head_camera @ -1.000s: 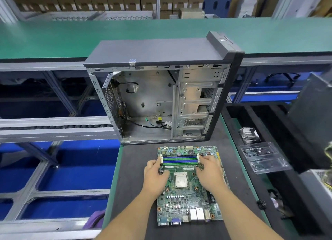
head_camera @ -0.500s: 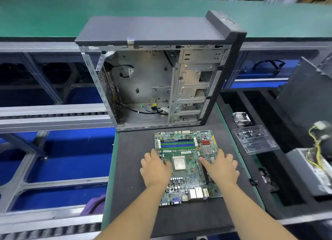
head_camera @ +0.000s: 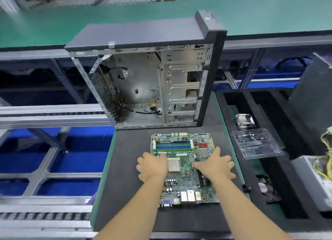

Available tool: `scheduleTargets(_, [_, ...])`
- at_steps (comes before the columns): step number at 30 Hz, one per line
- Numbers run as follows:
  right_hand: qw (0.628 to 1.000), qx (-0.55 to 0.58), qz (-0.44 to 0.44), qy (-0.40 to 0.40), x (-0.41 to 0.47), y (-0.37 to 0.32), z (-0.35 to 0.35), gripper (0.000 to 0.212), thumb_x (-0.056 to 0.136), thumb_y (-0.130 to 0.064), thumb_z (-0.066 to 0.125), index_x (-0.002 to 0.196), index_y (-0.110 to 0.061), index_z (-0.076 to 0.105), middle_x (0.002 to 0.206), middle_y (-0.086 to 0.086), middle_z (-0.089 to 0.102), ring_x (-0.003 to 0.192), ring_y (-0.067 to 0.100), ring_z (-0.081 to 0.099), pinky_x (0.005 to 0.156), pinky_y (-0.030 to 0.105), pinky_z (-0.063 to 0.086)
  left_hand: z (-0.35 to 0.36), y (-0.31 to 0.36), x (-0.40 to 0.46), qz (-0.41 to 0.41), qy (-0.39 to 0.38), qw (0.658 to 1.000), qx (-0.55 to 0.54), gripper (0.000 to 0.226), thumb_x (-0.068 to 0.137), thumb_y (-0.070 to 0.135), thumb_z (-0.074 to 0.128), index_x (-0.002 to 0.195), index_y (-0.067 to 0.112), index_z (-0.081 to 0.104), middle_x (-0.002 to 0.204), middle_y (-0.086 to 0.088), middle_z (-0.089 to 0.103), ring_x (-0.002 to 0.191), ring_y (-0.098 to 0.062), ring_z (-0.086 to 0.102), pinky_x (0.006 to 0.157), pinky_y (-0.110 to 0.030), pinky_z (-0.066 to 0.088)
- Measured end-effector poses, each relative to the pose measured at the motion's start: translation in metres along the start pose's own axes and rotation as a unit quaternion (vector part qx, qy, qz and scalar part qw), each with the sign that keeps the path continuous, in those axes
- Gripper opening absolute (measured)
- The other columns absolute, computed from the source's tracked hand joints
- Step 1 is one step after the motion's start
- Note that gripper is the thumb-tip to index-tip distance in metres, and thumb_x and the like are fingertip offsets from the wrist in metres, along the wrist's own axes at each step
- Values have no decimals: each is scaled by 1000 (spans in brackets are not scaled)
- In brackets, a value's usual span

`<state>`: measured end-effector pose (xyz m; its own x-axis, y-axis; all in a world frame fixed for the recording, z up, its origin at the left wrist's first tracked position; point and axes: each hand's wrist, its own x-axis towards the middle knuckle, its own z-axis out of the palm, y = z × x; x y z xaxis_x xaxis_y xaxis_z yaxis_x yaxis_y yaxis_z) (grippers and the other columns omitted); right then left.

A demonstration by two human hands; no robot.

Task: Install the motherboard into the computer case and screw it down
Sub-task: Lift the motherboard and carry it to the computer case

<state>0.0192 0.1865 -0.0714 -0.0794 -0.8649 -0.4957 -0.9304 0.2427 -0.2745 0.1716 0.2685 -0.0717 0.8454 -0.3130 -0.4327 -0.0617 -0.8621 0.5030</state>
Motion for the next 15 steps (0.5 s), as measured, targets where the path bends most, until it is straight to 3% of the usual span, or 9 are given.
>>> scheduleTargets(7, [999, 4, -22, 40, 12, 20, -48, 115, 67, -70, 79, 156, -34, 16, 151, 21, 26, 140, 41, 25, 104, 59, 36, 18, 25, -31, 18, 32, 996, -86, 40, 89, 41, 55, 116, 12, 52, 124, -7, 47, 114, -30, 43, 91, -45, 44])
scheduleTargets(13, [996, 28, -1, 86, 40, 58, -93, 115, 63, -71, 82, 155, -37, 21, 152, 23, 27, 140, 42, 26, 107, 60, 33, 50, 65, -62, 80, -5, 990, -112, 39, 91, 41, 53, 115, 11, 54, 121, -5, 47, 110, -29, 48, 82, -41, 47])
scheduleTargets(15, [994, 44, 16, 97, 53, 77, -106, 113, 63, -69, 83, 154, -38, 23, 152, 24, 29, 141, 43, 26, 108, 61, 30, 63, 81, -74, 94, -41, 987, -126, 36, 90, 39, 52, 111, 10, 57, 119, -7, 51, 105, -32, 55, 83, -46, 52])
